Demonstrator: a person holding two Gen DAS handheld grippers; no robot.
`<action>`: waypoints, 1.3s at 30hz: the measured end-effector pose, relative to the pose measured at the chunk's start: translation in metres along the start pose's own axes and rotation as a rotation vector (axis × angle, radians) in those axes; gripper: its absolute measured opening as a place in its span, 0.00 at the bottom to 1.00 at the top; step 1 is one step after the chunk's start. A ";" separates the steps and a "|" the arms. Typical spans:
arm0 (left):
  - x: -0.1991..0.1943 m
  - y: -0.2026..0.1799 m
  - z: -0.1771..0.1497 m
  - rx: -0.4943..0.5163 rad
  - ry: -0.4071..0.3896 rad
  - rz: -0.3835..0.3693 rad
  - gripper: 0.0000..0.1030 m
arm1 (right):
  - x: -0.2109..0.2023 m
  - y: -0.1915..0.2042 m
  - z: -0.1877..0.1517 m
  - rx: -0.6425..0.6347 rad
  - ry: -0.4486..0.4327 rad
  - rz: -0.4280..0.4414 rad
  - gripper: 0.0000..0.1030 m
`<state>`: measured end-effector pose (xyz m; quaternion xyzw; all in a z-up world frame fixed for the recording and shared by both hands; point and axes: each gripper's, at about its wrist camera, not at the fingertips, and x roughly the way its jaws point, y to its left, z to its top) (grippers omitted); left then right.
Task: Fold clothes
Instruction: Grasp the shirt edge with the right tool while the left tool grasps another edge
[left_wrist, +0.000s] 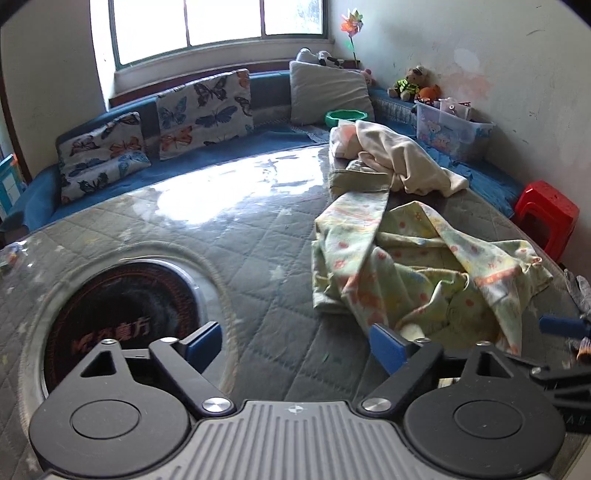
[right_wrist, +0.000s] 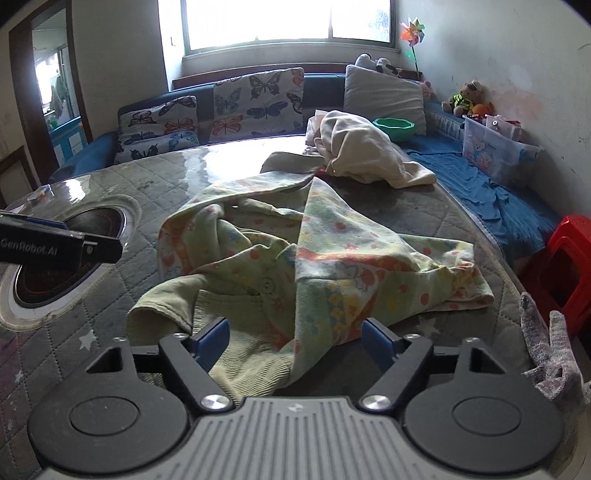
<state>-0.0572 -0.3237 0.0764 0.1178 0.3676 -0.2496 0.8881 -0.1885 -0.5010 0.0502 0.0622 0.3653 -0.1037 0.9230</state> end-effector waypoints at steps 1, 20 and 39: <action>0.005 -0.001 0.002 0.006 0.004 -0.002 0.79 | 0.002 -0.001 0.001 0.000 0.001 -0.002 0.75; 0.052 0.003 0.013 0.022 0.044 -0.073 0.04 | 0.037 -0.011 0.013 0.004 0.030 -0.057 0.33; 0.056 -0.009 0.022 0.104 -0.001 -0.033 0.44 | 0.019 -0.012 0.014 -0.027 -0.011 -0.087 0.09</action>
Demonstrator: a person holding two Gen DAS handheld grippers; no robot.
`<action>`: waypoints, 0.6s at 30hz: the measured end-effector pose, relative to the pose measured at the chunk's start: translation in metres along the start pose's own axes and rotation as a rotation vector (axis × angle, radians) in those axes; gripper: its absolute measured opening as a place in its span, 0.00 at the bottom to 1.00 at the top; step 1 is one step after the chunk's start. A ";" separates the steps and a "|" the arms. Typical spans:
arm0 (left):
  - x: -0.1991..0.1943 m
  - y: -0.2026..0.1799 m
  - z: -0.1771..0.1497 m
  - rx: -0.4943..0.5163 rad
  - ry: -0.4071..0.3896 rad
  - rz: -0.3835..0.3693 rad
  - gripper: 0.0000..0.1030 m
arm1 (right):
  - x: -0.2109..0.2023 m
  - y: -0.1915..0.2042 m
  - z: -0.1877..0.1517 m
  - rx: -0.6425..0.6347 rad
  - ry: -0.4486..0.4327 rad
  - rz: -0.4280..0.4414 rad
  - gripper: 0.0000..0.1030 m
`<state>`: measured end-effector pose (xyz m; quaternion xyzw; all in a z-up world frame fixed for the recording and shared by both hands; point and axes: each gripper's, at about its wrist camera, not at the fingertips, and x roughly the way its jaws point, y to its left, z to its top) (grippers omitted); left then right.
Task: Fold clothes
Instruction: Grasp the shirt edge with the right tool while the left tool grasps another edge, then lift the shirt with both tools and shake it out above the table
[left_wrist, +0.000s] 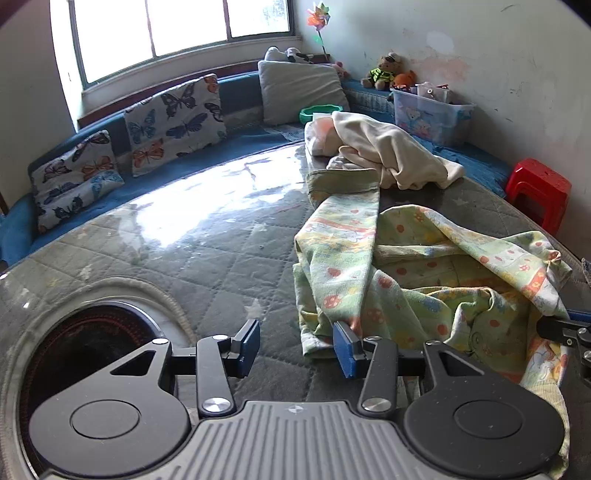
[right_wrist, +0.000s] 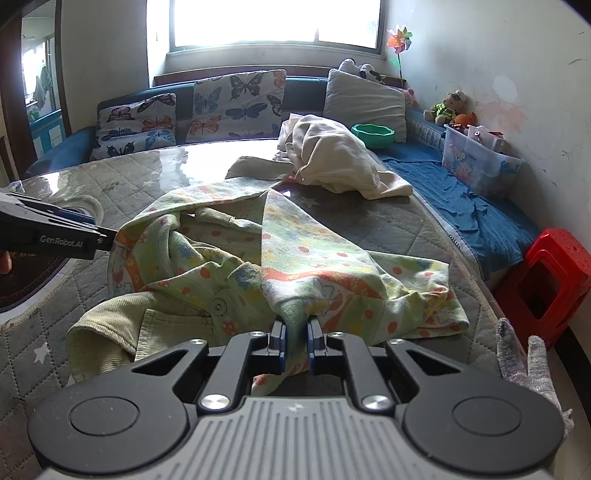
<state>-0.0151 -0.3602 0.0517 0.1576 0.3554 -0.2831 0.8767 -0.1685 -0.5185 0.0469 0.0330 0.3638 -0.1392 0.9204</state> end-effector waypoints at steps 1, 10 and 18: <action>0.001 0.001 0.001 -0.002 0.001 -0.006 0.44 | 0.001 0.000 0.000 0.003 0.000 0.001 0.09; -0.015 0.010 0.003 -0.030 -0.064 -0.097 0.46 | 0.003 0.002 0.002 0.008 -0.009 -0.002 0.14; -0.005 0.001 0.001 0.039 -0.049 -0.118 0.46 | 0.007 0.006 0.005 -0.025 -0.024 -0.030 0.30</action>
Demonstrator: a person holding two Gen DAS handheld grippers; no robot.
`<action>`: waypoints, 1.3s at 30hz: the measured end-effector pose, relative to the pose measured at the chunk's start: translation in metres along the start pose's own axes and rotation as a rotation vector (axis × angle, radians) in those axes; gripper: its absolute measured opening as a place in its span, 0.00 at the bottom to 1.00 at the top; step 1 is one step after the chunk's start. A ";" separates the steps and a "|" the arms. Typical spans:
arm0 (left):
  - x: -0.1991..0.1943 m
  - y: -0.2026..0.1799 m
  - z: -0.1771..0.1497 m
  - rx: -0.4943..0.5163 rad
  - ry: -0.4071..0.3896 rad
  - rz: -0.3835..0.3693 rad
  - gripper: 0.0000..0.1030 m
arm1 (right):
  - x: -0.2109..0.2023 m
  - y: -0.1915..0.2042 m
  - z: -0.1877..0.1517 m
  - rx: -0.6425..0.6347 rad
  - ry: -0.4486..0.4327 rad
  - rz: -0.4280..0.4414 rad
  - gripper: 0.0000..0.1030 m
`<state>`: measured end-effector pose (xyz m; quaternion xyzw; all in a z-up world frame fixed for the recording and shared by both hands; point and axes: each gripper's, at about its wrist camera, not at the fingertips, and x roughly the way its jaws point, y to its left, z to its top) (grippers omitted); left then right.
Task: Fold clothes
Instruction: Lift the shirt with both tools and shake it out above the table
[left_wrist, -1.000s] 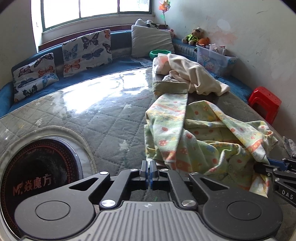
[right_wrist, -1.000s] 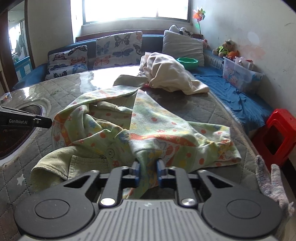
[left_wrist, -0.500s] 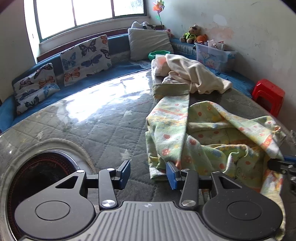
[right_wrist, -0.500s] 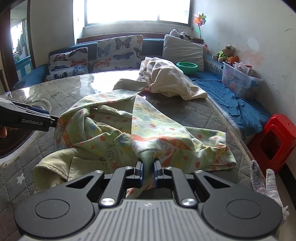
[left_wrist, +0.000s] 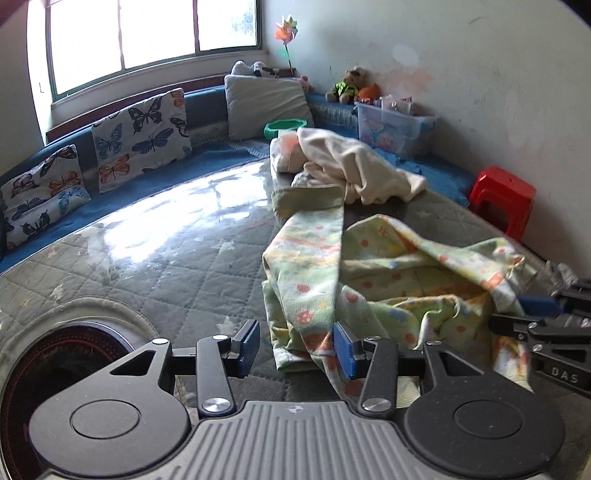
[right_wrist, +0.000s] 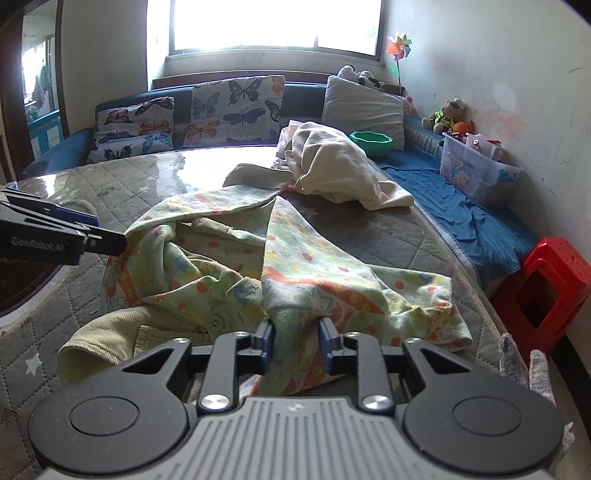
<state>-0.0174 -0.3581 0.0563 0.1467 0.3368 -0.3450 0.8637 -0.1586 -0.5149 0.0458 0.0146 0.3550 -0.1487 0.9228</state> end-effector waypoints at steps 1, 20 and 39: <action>0.002 0.000 0.000 0.000 0.005 -0.004 0.46 | 0.001 0.001 0.000 -0.012 -0.001 -0.009 0.30; -0.040 0.021 0.000 -0.073 -0.044 -0.043 0.01 | -0.060 -0.002 0.012 -0.027 -0.126 0.050 0.08; -0.029 -0.027 -0.016 0.157 -0.041 -0.106 0.58 | -0.140 -0.006 -0.063 -0.052 0.026 0.156 0.10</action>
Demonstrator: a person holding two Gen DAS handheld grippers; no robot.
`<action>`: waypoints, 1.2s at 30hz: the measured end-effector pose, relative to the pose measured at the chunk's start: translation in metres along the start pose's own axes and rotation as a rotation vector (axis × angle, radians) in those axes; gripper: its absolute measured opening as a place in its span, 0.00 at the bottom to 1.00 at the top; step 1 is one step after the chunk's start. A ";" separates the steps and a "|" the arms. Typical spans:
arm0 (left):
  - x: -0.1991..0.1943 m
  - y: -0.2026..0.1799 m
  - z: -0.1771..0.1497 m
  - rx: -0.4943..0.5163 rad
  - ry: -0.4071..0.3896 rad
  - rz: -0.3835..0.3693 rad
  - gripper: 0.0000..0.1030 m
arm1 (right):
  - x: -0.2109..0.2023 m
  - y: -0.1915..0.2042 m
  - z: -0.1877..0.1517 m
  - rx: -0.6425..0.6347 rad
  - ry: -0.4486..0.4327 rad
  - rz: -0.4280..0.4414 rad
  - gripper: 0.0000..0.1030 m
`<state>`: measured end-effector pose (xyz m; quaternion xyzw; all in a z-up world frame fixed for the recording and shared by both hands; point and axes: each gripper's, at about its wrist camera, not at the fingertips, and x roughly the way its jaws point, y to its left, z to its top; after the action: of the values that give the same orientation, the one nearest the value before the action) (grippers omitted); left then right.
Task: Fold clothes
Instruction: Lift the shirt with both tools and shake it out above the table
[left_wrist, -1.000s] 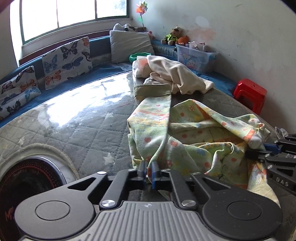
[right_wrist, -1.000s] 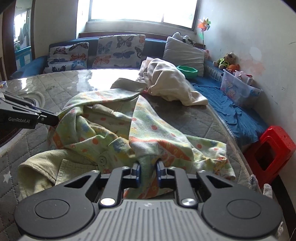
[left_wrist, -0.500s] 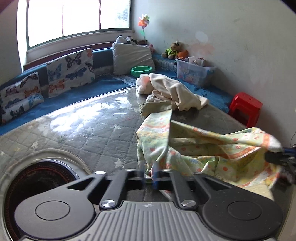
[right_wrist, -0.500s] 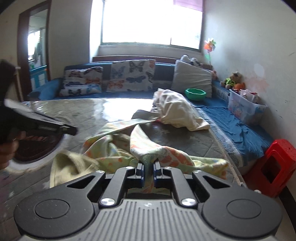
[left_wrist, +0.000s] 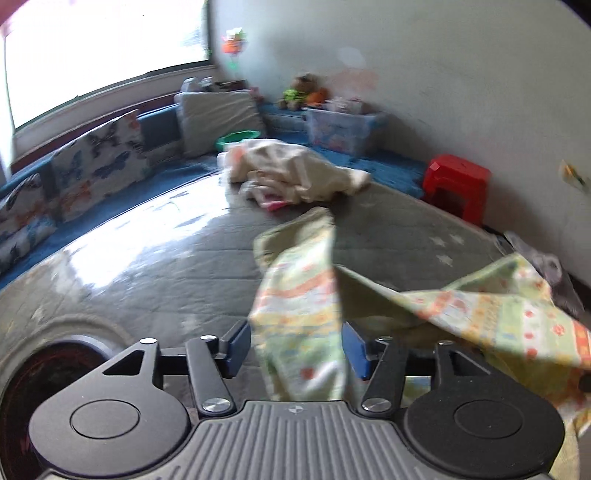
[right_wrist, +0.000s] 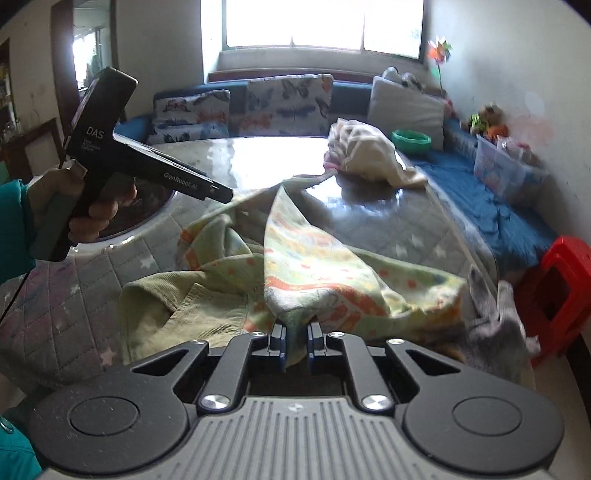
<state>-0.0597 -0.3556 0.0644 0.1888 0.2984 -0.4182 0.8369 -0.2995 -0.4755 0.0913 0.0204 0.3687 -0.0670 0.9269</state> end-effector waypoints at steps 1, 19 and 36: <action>0.004 -0.005 0.000 0.021 0.003 0.007 0.58 | 0.000 0.000 -0.001 0.002 0.001 0.000 0.11; -0.026 0.035 -0.030 -0.220 0.003 0.097 0.06 | 0.021 0.015 0.027 -0.096 -0.099 -0.015 0.53; -0.130 0.079 -0.131 -0.454 -0.006 0.187 0.07 | 0.075 0.088 0.015 -0.334 -0.005 0.055 0.51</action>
<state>-0.1012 -0.1595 0.0567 0.0212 0.3634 -0.2615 0.8939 -0.2231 -0.3977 0.0499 -0.1240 0.3718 0.0203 0.9198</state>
